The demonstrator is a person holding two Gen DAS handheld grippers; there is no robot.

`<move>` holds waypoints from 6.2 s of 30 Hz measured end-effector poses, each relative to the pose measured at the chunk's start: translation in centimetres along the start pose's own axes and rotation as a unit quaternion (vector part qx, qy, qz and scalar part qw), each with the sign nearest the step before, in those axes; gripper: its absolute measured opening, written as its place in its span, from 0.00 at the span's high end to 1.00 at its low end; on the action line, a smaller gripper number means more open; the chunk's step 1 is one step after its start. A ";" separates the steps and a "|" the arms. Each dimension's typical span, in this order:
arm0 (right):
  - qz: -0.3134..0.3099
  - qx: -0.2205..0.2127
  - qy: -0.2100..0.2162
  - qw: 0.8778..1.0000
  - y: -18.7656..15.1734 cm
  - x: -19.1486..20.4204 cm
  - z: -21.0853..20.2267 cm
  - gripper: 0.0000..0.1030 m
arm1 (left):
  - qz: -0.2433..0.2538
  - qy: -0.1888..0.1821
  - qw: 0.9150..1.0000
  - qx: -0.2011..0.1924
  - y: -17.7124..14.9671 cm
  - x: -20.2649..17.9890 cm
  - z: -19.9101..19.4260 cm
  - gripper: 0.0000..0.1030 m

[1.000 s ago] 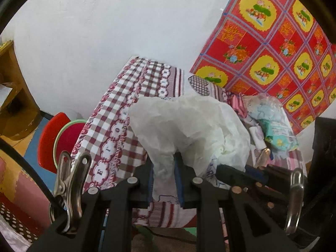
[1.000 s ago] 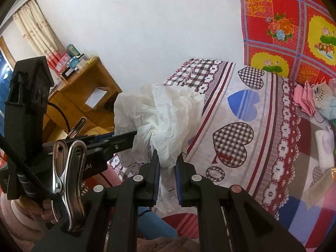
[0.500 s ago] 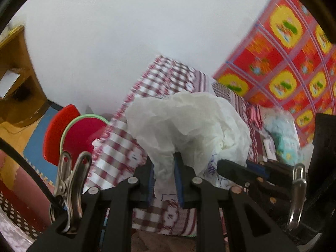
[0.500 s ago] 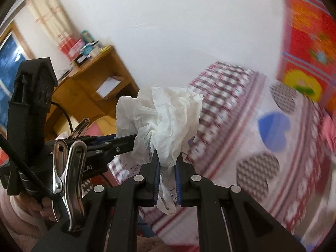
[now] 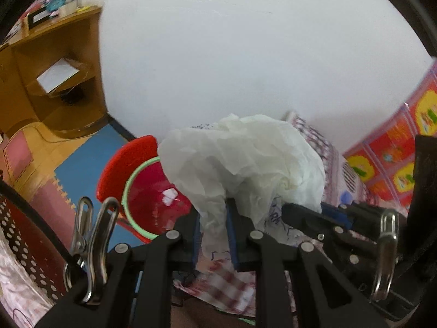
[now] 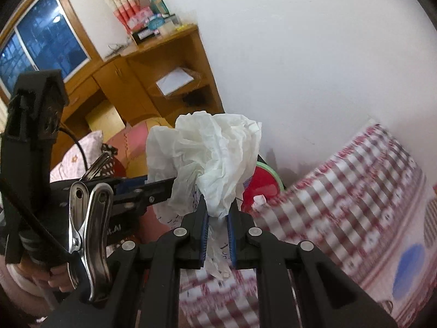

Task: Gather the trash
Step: 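Carry the white bag in the left gripper while the right carries the tissue to the bucket, then open both grippers over the red bucket to drop the bag and tissue, then move both tools back from the bucket toward the trash pile on the bed, then lower the left gripper onto the beige cream tube and grasp its capped end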

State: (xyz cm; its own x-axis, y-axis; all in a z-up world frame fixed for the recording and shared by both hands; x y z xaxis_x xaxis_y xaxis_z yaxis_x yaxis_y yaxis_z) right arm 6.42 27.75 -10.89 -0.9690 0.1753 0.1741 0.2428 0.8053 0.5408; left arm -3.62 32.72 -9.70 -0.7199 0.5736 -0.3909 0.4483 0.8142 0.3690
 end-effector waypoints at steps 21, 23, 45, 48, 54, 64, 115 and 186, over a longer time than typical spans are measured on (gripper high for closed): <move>0.035 0.136 -0.044 0.989 3.1 -1.8 12.7 0.87 | -0.008 0.015 0.997 0.075 5.0 7.8 10.8 0.83; 0.047 0.141 -0.047 0.988 3.1 -2.4 13.2 0.87 | -0.007 0.016 0.996 0.083 5.2 8.2 11.9 0.83; 0.102 0.132 -0.078 0.983 2.7 -3.2 12.4 0.76 | 0.003 0.029 0.993 0.112 5.7 8.7 15.1 0.72; 0.104 0.125 -0.076 0.984 2.5 -3.0 11.9 0.76 | 0.006 0.031 0.994 0.107 5.6 8.6 14.5 0.72; 0.104 0.102 -0.079 0.986 2.6 -2.6 10.1 0.76 | 0.001 0.030 0.995 0.095 5.4 8.5 13.0 0.72; 0.084 0.053 -0.067 0.993 3.2 -0.5 6.0 0.76 | -0.002 0.039 0.998 0.056 5.1 7.7 7.9 0.72; 0.040 -0.100 -0.031 0.994 -9.4 9.5 -14.7 0.72 | 0.001 0.049 0.995 -0.082 -11.0 1.7 -13.0 0.72; 0.360 0.005 -0.208 0.910 -48.3 -15.1 -33.4 0.41 | 0.378 -0.053 0.907 0.180 -36.0 -37.8 6.9 0.53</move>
State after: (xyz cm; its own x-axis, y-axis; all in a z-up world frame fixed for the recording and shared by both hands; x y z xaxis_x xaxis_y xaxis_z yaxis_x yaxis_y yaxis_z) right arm 10.87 -32.70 -12.09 -0.4931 0.8565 0.1524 0.8223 0.4017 0.4029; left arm 11.11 -17.59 -14.03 -0.0878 0.9699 -0.2270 0.9497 0.1503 0.2748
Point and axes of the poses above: each gripper's, at about its wrist camera, not at the fingertips, and z roughly the way its jaws point, x to its left, y to its top, the point moved 4 cm from there along z, roughly the way its jaws point, and after that the axes turned 14 degrees about -z, right-handed, at the moved point
